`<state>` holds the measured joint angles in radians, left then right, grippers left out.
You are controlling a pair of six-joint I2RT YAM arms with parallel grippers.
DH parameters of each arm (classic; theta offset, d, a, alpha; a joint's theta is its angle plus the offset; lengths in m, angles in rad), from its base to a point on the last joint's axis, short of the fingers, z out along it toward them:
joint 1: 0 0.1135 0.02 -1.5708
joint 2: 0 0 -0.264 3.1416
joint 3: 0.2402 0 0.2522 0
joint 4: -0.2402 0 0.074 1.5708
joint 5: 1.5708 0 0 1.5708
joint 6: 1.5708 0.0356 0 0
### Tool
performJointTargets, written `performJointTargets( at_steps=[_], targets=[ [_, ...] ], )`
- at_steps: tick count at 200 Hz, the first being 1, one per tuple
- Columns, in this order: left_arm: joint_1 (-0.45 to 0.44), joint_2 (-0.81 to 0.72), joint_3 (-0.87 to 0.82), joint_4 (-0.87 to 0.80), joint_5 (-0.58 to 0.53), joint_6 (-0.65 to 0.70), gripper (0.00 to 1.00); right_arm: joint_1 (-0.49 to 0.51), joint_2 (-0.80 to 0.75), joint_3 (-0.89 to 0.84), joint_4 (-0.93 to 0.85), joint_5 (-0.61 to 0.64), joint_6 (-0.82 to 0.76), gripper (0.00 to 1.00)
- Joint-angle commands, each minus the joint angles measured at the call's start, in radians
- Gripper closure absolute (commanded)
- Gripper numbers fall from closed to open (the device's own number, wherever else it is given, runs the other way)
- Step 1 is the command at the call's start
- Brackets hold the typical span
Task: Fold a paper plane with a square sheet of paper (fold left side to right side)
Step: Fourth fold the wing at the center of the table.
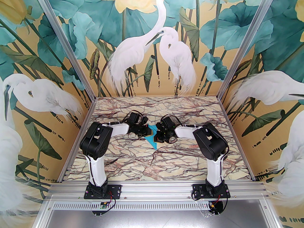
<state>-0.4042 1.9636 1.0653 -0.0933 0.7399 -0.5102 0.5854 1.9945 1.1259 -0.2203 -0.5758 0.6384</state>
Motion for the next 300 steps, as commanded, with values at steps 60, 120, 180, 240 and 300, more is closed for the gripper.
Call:
performJointTargets(
  at_steps=[60,120,180,240,300],
  targets=[
    [-0.005,0.043,-0.017,0.119,0.039,-0.038,1.0,0.002,0.072,-0.014,-0.126,0.103,-0.026,1.0],
    [-0.018,0.066,-0.022,0.132,-0.045,0.001,1.0,0.002,0.081,0.0,-0.154,0.113,-0.034,1.0],
    [-0.015,0.086,-0.007,0.14,-0.157,0.041,1.0,0.003,0.078,0.0,-0.201,0.134,-0.055,1.0],
    [0.042,0.123,0.073,0.1,-0.183,0.064,1.0,0.002,0.079,-0.001,-0.22,0.14,-0.067,1.0],
    [0.098,0.21,0.234,0.004,-0.198,0.119,1.0,0.001,0.075,-0.006,-0.23,0.141,-0.071,1.0]
  ],
)
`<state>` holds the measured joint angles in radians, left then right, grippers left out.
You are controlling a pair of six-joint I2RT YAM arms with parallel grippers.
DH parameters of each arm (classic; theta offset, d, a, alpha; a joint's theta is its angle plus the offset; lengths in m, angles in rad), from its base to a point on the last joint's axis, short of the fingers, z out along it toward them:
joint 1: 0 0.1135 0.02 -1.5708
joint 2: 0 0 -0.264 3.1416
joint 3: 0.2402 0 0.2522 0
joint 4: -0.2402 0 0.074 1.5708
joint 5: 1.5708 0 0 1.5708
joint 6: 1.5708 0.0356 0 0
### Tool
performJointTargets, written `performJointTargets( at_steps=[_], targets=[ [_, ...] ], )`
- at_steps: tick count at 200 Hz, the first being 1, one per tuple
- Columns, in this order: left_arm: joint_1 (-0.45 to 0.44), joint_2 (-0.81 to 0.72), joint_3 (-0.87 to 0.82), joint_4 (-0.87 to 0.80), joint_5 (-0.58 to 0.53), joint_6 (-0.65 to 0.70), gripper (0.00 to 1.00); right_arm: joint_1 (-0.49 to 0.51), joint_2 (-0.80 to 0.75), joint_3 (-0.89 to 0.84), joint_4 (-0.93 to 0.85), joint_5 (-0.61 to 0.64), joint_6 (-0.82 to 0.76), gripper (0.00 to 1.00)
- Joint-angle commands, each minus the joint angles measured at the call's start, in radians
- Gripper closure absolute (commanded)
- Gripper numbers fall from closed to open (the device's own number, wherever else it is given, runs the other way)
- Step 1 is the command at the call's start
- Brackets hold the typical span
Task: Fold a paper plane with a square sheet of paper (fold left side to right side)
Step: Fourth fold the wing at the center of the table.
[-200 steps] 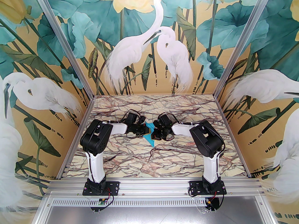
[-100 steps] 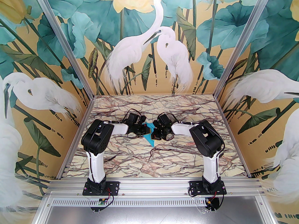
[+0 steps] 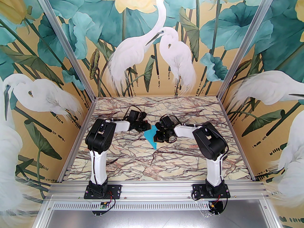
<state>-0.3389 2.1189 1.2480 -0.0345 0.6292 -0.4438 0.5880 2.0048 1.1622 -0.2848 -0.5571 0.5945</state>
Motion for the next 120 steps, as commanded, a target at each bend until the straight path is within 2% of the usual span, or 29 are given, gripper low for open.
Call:
performJointTargets(
  at_steps=[1,56,94,120],
  targets=[
    [0.033,0.056,0.053,-0.055,-0.088,0.053,1.0,-0.002,0.064,-0.042,-0.166,0.123,-0.026,1.0],
    [0.082,0.084,0.128,-0.09,-0.075,0.066,1.0,-0.002,0.055,-0.052,-0.163,0.122,-0.023,1.0],
    [0.091,-0.082,0.09,-0.127,-0.069,0.095,1.0,-0.006,0.055,-0.045,-0.149,0.111,-0.019,1.0],
    [0.088,-0.185,-0.039,-0.063,-0.005,0.062,1.0,-0.007,0.057,-0.032,-0.15,0.112,-0.021,1.0]
  ],
)
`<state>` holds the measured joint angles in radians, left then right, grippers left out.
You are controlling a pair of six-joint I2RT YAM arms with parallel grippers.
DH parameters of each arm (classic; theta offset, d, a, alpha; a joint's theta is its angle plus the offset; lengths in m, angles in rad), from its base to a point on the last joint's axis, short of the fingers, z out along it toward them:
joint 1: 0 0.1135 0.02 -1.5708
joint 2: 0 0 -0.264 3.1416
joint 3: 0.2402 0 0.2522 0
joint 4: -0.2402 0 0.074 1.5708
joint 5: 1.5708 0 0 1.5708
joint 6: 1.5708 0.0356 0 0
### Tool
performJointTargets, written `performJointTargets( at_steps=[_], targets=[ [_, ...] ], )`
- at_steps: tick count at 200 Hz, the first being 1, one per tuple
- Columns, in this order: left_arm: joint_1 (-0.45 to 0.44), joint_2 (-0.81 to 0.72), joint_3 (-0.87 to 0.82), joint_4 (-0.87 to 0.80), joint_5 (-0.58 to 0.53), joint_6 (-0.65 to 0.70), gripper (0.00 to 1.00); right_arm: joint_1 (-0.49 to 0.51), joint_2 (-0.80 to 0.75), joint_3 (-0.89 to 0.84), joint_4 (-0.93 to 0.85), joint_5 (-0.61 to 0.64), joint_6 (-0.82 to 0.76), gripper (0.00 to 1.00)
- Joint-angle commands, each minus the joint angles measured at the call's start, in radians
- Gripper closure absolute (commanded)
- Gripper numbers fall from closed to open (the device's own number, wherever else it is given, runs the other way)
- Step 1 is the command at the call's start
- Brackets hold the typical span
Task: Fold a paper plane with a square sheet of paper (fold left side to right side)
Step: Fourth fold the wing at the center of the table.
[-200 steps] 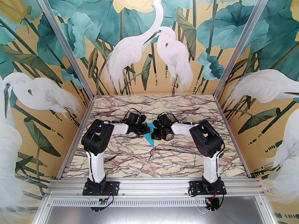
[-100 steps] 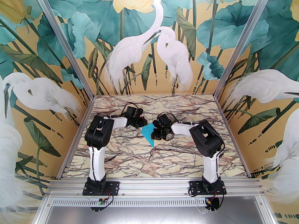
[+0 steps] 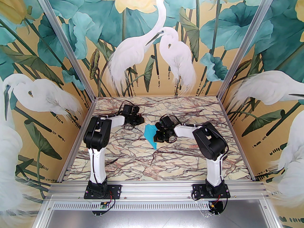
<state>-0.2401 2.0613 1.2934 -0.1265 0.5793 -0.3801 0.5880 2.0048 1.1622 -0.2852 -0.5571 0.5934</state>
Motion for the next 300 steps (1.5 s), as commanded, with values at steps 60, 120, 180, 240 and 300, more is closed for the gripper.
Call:
performJointTargets(
  at_steps=[60,120,180,240,300],
  targets=[
    [-0.138,-0.12,-0.254,0.235,0.11,-0.124,1.0,-0.008,0.052,-0.037,-0.143,0.114,-0.018,1.0],
    [-0.178,-0.016,-0.206,0.216,0.059,-0.126,1.0,-0.008,0.048,-0.033,-0.136,0.111,-0.02,1.0],
    [-0.179,0.013,-0.229,0.194,0.033,-0.1,1.0,-0.008,-0.125,0.009,-0.174,0.174,-0.003,1.0],
    [-0.178,0.019,-0.232,0.198,0.038,-0.097,1.0,0.026,-0.11,0.014,-0.08,-0.021,0.016,1.0],
    [-0.177,0.019,-0.228,0.194,0.038,-0.097,1.0,0.024,-0.009,0.046,-0.068,-0.032,0.027,1.0]
  ],
)
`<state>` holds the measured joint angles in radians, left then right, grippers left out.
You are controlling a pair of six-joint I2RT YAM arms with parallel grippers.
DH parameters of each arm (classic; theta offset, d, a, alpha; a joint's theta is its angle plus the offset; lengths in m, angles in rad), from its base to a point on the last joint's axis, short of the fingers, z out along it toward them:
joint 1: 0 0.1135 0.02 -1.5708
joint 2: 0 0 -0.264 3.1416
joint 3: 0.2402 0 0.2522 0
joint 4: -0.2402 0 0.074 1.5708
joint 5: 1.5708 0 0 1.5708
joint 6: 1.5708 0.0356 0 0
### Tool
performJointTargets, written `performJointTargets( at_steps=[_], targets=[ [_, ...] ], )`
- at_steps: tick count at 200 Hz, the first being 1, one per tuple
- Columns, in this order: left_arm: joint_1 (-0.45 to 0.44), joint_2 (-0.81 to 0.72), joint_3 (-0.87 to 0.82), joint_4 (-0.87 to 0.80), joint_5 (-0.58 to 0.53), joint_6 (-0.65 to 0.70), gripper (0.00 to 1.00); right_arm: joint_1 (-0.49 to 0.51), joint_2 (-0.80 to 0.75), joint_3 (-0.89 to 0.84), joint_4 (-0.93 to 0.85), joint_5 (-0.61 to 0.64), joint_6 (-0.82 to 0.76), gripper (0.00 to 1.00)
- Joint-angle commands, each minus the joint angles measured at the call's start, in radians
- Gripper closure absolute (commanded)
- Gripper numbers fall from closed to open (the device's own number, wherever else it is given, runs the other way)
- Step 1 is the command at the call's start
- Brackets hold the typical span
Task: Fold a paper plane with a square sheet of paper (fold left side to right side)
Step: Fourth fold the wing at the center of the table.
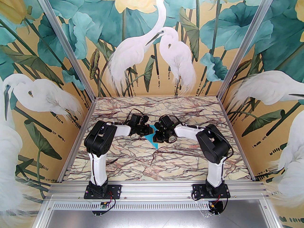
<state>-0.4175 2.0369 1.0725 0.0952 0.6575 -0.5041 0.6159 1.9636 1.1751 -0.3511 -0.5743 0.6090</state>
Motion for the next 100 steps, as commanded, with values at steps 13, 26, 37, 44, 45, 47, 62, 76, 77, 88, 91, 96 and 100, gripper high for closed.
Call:
performJointTargets(
  at_steps=[13,26,37,44,45,47,62,76,77,88,91,96,100],
  targets=[
    [0.0,0.042,-0.007,-0.026,-0.042,0.024,1.0,-0.004,0.042,0.037,-0.028,-0.004,-0.004,1.0],
    [-0.001,0.042,-0.008,-0.028,-0.043,0.025,1.0,-0.004,0.049,0.037,-0.052,0.011,-0.017,1.0],
    [-0.001,0.042,-0.005,-0.028,-0.044,0.025,1.0,-0.004,0.052,0.037,-0.071,0.022,-0.028,1.0],
    [-0.001,0.042,-0.006,-0.028,-0.044,0.024,1.0,-0.004,0.055,0.038,-0.084,0.03,-0.035,1.0],
    [-0.001,0.043,-0.006,-0.028,-0.043,0.024,1.0,-0.004,0.055,0.038,-0.086,0.031,-0.036,1.0],
    [0.0,0.042,-0.005,-0.028,-0.044,0.024,1.0,-0.004,0.056,0.038,-0.088,0.032,-0.038,1.0],
    [0.0,0.042,-0.004,-0.031,-0.047,0.025,1.0,-0.004,0.065,0.033,-0.099,0.031,-0.044,1.0],
    [-0.001,0.043,-0.002,-0.036,-0.049,0.026,1.0,-0.003,0.071,0.025,-0.109,0.025,-0.049,1.0],
    [-0.001,0.043,-0.001,-0.036,-0.05,0.026,1.0,-0.003,0.071,0.024,-0.109,0.025,-0.051,1.0],
    [0.0,0.044,0.001,-0.04,-0.052,0.027,1.0,-0.002,0.07,0.017,-0.122,0.025,-0.059,1.0],
    [0.0,0.045,0.002,-0.041,-0.052,0.027,1.0,-0.002,0.07,0.014,-0.128,0.024,-0.062,1.0],
    [0.0,0.045,0.004,-0.042,-0.052,0.028,1.0,-0.002,0.07,0.011,-0.135,0.024,-0.067,1.0],
    [0.0,0.045,0.004,-0.044,-0.054,0.03,1.0,-0.001,0.07,0.01,-0.143,0.024,-0.072,1.0]
  ],
)
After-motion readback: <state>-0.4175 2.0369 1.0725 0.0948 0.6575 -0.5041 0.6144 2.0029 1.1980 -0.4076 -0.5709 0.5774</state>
